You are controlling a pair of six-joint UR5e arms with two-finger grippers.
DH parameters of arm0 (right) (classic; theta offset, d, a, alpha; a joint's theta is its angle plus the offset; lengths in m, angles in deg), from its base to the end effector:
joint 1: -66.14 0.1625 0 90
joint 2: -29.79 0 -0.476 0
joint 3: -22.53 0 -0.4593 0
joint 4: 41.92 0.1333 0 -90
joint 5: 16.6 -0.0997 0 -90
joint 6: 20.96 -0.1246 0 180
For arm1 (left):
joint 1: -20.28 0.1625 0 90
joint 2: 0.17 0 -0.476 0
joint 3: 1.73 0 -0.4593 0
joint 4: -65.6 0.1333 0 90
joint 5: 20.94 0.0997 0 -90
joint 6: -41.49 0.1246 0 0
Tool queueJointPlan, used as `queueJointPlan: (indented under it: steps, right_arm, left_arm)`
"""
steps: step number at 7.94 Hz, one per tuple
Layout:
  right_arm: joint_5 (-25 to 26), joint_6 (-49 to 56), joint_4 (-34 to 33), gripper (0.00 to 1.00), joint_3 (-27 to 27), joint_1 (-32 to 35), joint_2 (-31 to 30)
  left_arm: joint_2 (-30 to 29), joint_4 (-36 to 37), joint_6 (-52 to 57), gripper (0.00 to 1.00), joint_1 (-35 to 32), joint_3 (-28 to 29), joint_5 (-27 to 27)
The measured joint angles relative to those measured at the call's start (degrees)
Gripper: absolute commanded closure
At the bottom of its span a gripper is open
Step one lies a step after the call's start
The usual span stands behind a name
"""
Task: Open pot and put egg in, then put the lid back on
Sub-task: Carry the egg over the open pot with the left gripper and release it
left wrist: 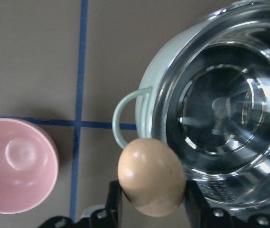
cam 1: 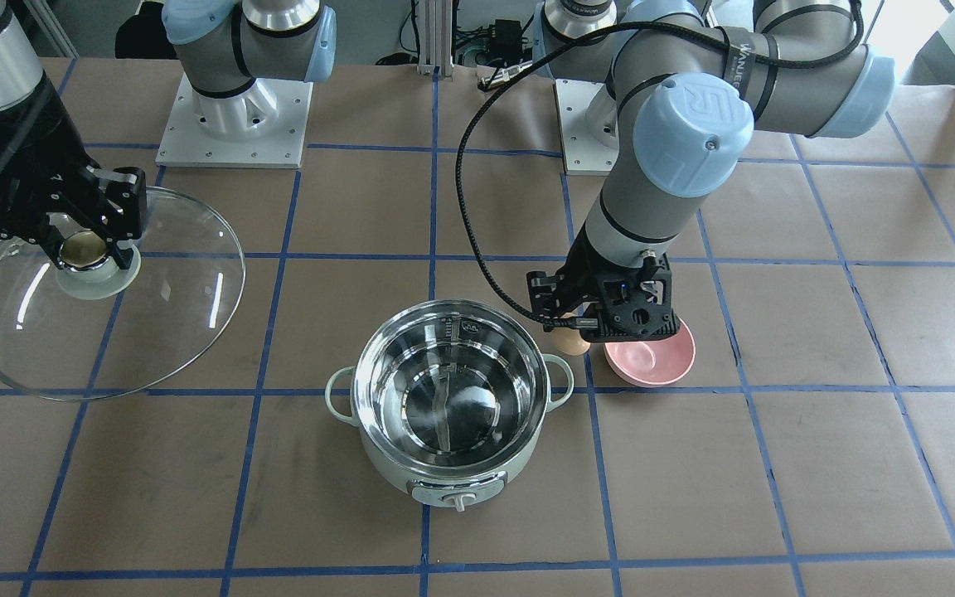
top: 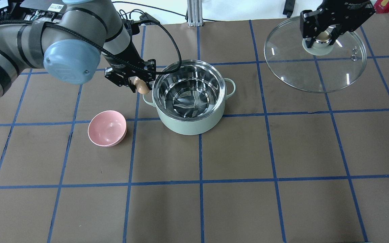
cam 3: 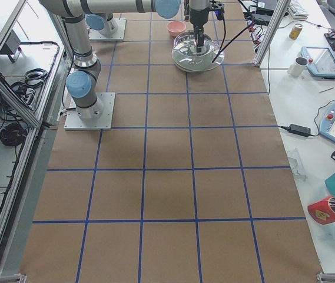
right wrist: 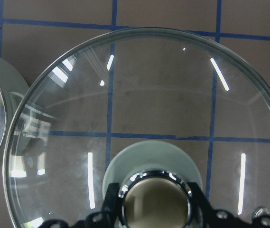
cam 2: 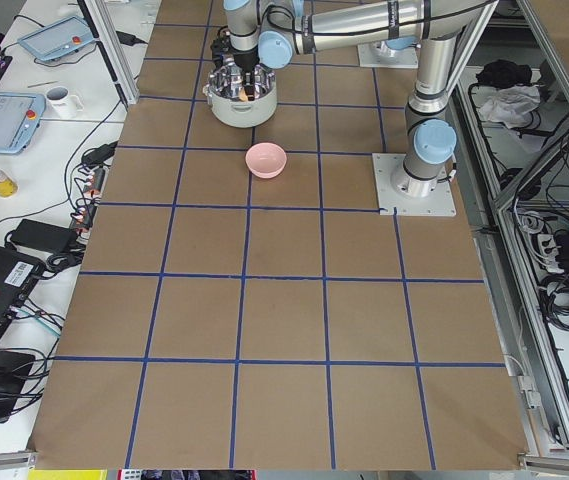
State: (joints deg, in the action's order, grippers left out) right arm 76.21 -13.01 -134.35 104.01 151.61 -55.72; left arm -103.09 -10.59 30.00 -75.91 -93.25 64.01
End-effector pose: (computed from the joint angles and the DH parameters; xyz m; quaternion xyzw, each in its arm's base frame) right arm 0.0787 -0.6166 0.5569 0.0284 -0.9977 0.0533 0.0305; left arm -0.2135 -0.6302 0.3867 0.0464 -0.9979 -0.0122 0.0427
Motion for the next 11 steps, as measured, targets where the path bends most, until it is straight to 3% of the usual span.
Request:
queueJointPlan:
  steps: [3, 7, 8, 9, 11]
  right_arm:
    - [0.83, -0.05, 0.01, 1.00, 2.10, -0.45, -1.16]
    - [0.29, -0.62, -0.45, 1.00, 2.77, -0.40, -1.38]
    - [0.41, -0.61, -0.36, 1.00, 2.79, -0.39, -1.36]
    - [0.35, -0.62, -0.09, 1.00, 2.80, -0.39, -1.35]
    - [0.29, -0.61, 0.18, 1.00, 2.81, -0.39, -1.33]
  left_arm:
    - [-7.83, 9.89, -10.86, 0.68, -8.35, 1.28, -1.76]
    - [-14.95, 12.71, -13.95, 0.64, -11.02, 1.47, -2.38]
    - [-15.58, 12.78, -13.82, 0.42, -11.07, 1.40, -2.44]
    - [-15.87, 12.81, -13.44, 0.04, -11.09, 1.34, -2.44]
    - [-15.70, 13.02, -12.86, 0.00, -11.09, 1.44, -2.36]
